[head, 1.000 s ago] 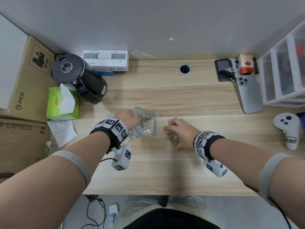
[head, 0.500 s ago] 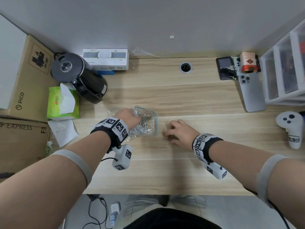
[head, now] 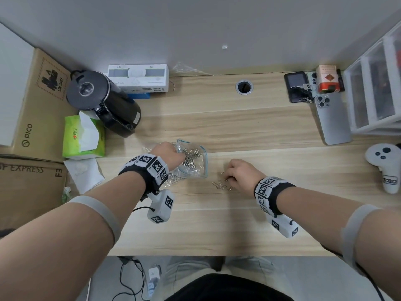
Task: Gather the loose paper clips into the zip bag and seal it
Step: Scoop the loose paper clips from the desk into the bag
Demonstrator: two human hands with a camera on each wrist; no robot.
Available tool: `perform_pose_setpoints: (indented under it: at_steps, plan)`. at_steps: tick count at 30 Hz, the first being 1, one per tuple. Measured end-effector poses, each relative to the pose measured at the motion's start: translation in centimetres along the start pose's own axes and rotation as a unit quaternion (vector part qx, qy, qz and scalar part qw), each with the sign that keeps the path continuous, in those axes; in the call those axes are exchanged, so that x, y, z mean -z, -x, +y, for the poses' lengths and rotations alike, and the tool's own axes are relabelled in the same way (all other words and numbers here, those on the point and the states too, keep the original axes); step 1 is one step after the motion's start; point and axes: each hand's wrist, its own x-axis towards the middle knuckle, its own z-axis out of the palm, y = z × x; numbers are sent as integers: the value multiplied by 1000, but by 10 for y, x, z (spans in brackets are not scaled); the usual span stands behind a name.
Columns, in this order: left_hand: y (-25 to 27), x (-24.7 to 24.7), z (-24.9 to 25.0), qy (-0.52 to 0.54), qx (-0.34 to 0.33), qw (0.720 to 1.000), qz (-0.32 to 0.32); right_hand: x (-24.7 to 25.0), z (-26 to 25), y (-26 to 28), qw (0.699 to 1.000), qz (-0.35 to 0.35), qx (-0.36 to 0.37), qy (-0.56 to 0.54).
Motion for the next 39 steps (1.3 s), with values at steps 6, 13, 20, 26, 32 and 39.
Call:
perform_pose_setpoints:
  at_steps: [6, 13, 20, 26, 32, 39]
  plan:
    - [1, 0, 2, 5, 2, 1000, -2, 12, -8, -3, 997, -33, -62, -26]
    - [6, 7, 6, 22, 6, 1000, -21, 42, -27, -17, 968, 18, -161, -192]
    - [11, 16, 1, 69, -13, 997, -29, 47, -85, -77, 958, 59, -131, -249]
    - [12, 20, -15, 64, -6, 998, -7, 23, -98, -87, 971, -11, -87, -224]
    - [14, 20, -20, 31, 20, 999, 2, 67, -48, -65, 958, 111, -153, -216]
    - [14, 21, -5, 21, 36, 999, 7, 70, 25, -28, 979, -20, -200, -18]
